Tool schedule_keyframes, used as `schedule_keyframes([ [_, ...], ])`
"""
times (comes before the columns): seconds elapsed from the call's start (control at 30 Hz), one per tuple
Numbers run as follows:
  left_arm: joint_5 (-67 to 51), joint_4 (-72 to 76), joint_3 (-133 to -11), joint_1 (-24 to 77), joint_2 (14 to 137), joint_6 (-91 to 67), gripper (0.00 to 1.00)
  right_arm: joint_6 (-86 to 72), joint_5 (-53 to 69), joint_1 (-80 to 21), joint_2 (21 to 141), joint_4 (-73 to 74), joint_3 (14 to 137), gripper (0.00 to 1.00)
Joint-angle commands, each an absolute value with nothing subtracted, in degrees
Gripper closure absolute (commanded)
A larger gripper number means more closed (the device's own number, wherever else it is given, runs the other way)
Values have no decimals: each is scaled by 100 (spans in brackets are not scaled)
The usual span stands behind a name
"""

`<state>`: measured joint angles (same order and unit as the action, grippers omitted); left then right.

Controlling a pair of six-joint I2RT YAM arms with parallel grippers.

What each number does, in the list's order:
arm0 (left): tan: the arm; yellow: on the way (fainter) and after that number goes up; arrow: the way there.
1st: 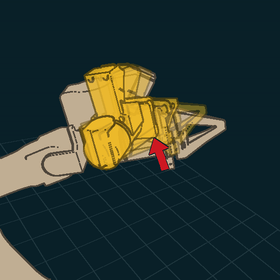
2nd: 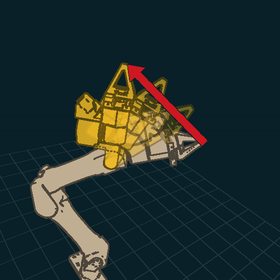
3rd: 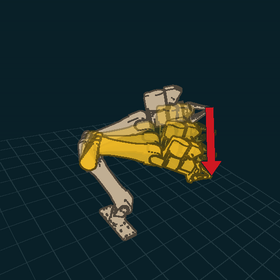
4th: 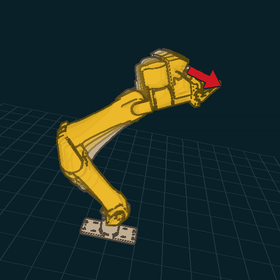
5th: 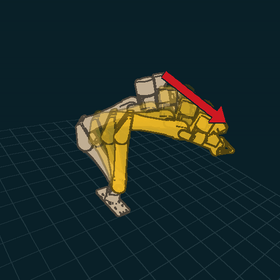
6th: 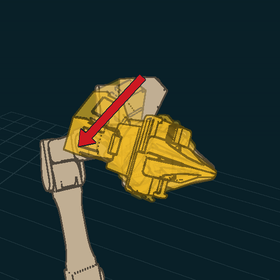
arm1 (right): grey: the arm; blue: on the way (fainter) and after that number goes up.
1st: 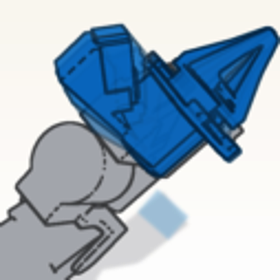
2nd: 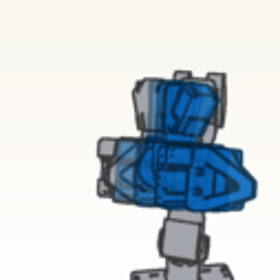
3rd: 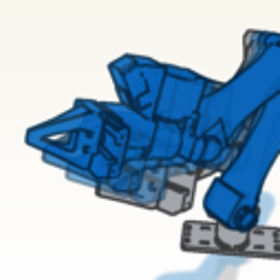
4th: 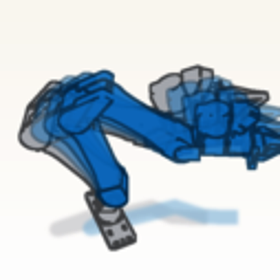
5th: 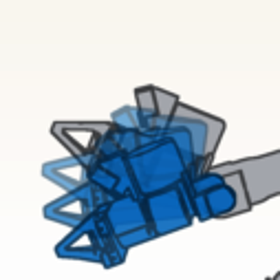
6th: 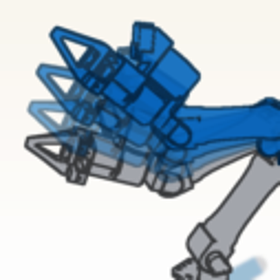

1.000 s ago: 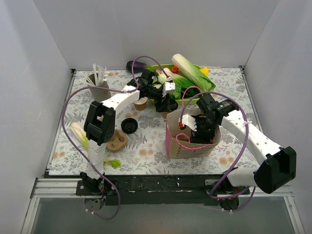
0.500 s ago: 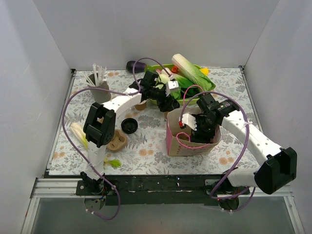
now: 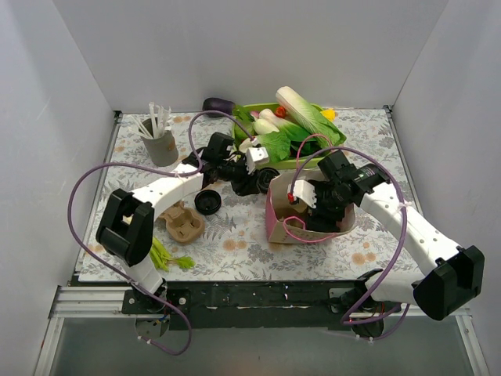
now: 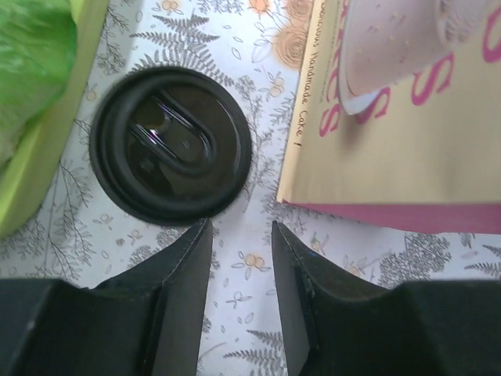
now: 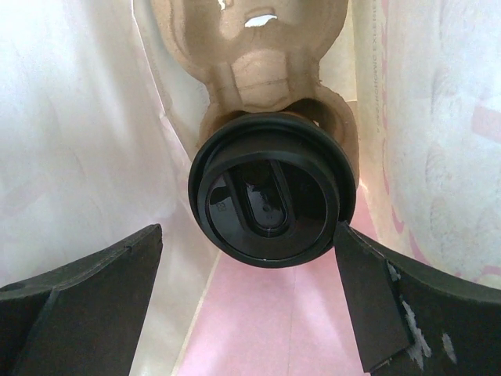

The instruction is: Pack the takeout coffee

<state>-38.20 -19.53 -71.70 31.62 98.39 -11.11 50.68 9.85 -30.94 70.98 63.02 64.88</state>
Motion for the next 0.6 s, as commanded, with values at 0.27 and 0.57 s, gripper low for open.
schedule_keyframes([
  [0.27, -3508, -1258, -6548, 3164, 8930, -1424, 30, 4316, 388, -3111, 7023, 6276, 6285, 2],
  [0.57, -4286, -1003, -7031, 3103, 8588, -2055, 26, 4254, 694, -3129, 6531, 6241, 6284, 2],
])
